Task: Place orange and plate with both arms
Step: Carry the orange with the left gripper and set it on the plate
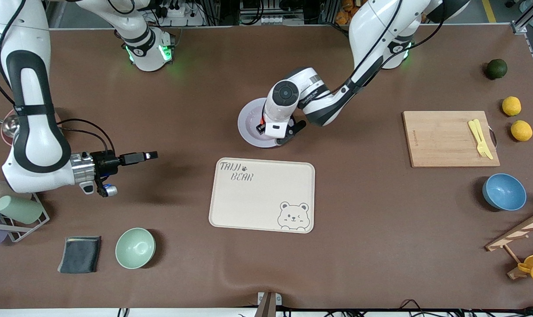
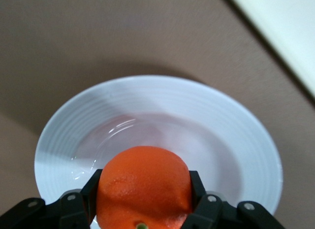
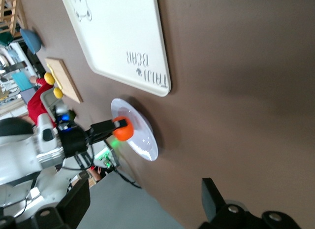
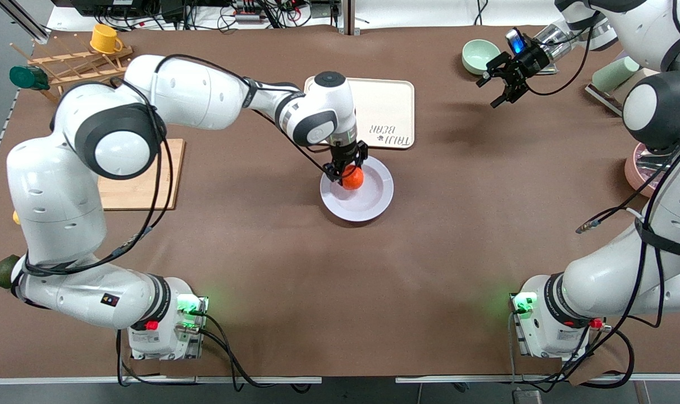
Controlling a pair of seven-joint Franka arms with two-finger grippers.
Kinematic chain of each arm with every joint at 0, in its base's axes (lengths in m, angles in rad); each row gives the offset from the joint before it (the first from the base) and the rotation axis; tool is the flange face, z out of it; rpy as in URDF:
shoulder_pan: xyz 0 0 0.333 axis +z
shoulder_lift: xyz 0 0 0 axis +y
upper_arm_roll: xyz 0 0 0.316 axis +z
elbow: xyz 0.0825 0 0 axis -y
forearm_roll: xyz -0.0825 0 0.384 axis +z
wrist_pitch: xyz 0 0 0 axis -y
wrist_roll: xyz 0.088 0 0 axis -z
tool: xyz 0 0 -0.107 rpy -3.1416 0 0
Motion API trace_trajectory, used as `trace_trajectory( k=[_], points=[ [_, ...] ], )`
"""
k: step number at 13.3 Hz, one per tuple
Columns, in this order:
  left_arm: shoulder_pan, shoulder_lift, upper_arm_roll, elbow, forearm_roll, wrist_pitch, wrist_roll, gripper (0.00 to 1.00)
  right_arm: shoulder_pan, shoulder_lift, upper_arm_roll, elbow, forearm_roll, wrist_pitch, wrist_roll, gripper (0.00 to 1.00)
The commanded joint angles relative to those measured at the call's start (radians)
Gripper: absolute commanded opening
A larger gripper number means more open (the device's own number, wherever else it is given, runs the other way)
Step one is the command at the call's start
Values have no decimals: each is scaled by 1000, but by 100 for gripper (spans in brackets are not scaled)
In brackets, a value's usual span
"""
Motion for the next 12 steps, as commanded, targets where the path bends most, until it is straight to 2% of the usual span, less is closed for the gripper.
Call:
trace_trajectory(
  k=[1,2,3,5,8,12],
  points=[
    [-29,20,10,27,26,-7,-49,76,5,-14,6,-46,27,16,-29,100],
    [-28,17,10,36,28,-7,-49,100,21,-24,6,-74,47,77,-67,100],
    [-25,3,19,42,41,-7,-47,100,36,-23,6,-95,58,117,-107,100],
    [0,-23,33,73,66,-11,-47,100,62,-20,6,-130,133,144,-135,100],
    [93,-128,39,85,86,-17,-32,100,99,-20,6,-167,165,208,-157,100],
    [233,-247,39,99,207,-43,31,100,145,-18,6,-223,245,251,-225,100]
  ],
)
